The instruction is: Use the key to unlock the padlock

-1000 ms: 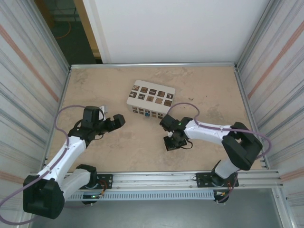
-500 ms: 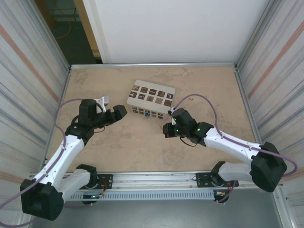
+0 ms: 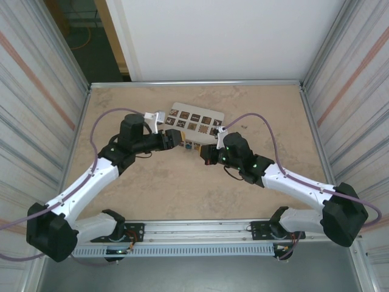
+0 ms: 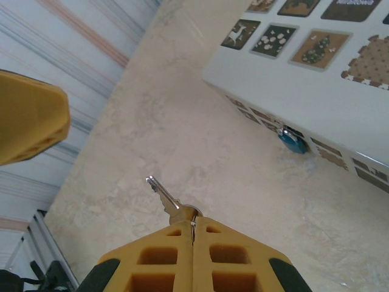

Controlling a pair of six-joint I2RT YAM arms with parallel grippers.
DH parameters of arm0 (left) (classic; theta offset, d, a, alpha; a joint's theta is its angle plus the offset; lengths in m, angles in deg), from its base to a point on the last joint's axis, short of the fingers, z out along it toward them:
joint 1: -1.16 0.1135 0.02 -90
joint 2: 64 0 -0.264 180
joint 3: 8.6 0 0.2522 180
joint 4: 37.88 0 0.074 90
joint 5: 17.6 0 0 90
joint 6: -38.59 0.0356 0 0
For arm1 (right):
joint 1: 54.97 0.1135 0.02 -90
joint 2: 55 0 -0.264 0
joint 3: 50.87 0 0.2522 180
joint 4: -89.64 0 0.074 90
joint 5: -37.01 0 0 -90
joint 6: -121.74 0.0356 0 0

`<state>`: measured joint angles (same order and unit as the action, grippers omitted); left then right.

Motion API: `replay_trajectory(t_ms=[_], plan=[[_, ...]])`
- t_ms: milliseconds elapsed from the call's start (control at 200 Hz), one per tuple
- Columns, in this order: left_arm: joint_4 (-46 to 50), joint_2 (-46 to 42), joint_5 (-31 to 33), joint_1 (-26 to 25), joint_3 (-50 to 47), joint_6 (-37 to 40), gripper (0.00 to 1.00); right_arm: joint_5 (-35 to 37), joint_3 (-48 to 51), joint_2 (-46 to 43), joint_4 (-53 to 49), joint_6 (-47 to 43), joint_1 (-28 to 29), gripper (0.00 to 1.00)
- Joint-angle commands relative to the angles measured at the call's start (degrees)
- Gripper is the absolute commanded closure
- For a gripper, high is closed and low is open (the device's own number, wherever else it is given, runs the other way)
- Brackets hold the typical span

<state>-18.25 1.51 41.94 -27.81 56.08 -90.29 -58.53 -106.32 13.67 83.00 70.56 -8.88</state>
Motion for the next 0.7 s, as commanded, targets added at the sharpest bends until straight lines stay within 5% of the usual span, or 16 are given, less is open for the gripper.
replay_trajectory(t_ms=[0,696], plan=[[-2.7,1.7,-0.9,-1.8,2.3,0.8,0.51,-1.3,-2.2,0.6,2.6,0.5,-0.1,1.0],[-6.6,8.9,-0.2,-5.3,2.8,-1.5,0.73,-3.0,-2.0,-0.5,3.3,0.9,0.1,1.0]])
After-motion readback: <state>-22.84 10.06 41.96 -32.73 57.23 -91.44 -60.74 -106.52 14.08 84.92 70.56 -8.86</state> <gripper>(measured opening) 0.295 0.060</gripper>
